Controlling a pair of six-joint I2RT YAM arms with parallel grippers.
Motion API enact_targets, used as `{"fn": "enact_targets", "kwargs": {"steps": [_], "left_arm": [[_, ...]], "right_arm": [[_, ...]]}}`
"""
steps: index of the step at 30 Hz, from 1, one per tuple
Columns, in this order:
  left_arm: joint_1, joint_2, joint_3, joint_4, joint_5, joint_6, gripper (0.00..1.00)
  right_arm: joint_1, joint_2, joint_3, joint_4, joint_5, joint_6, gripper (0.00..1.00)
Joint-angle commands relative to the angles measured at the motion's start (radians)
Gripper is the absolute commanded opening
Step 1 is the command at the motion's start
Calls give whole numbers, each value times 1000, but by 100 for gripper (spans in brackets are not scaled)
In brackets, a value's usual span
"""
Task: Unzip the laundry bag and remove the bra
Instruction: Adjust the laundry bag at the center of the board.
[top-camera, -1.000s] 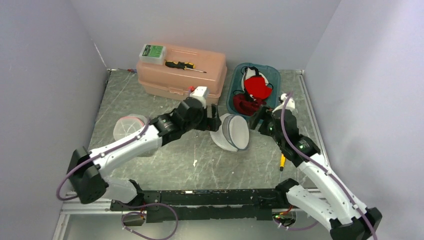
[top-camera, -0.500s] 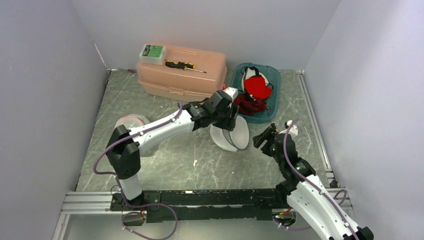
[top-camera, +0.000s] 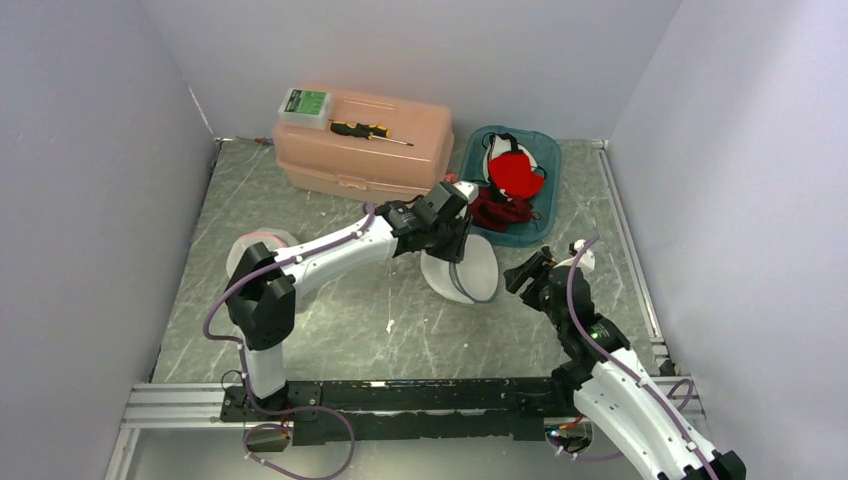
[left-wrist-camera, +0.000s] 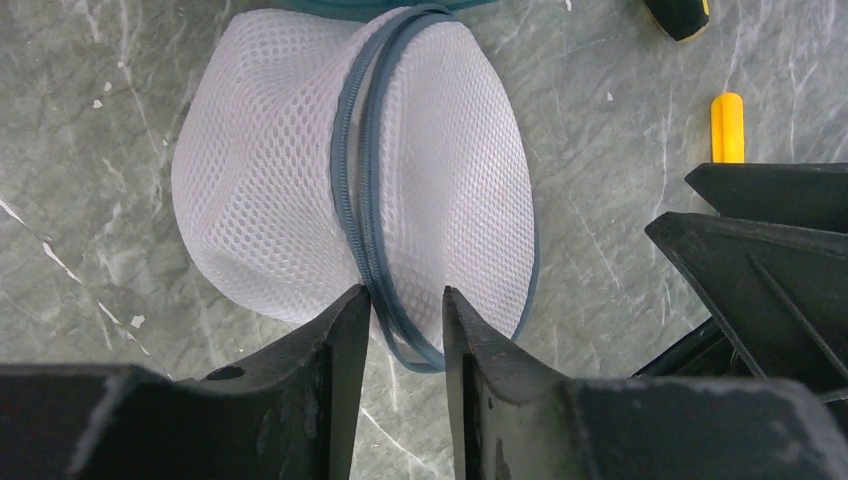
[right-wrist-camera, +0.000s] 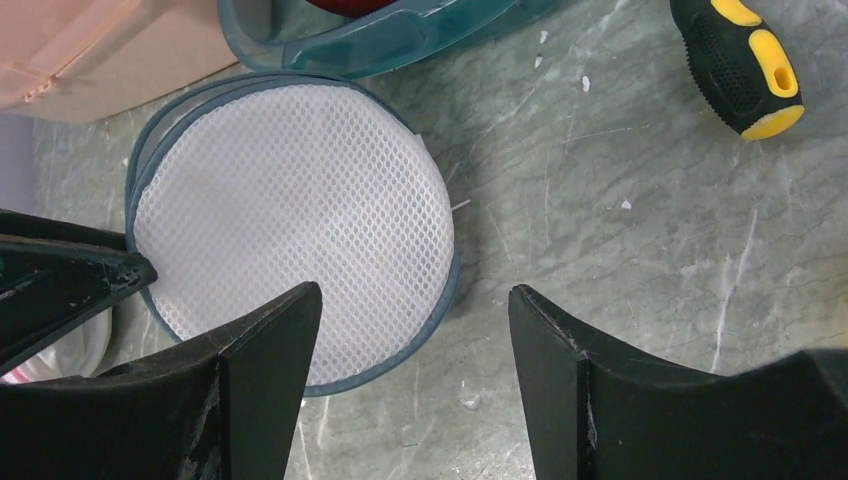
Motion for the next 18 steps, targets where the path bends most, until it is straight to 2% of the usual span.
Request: {"fn": "enact_targets", "kwargs": {"steps": [1,8,13,18], "left_arm": [[22,-14,-5,32,33,-11,34],[67,-37,-85,71,36,-34,12],[90,-58,-146,102,36,-47,3],[131,-121,-248,159,35,-88,3]], "right_arm": [[-6,-4,8,53,-12,-9,72],[-17,46,-6,96,-47,-19,74],[-26,93,-14,142,-95,-23,77],[-54,197,-46,253,-224,-35,80]]}}
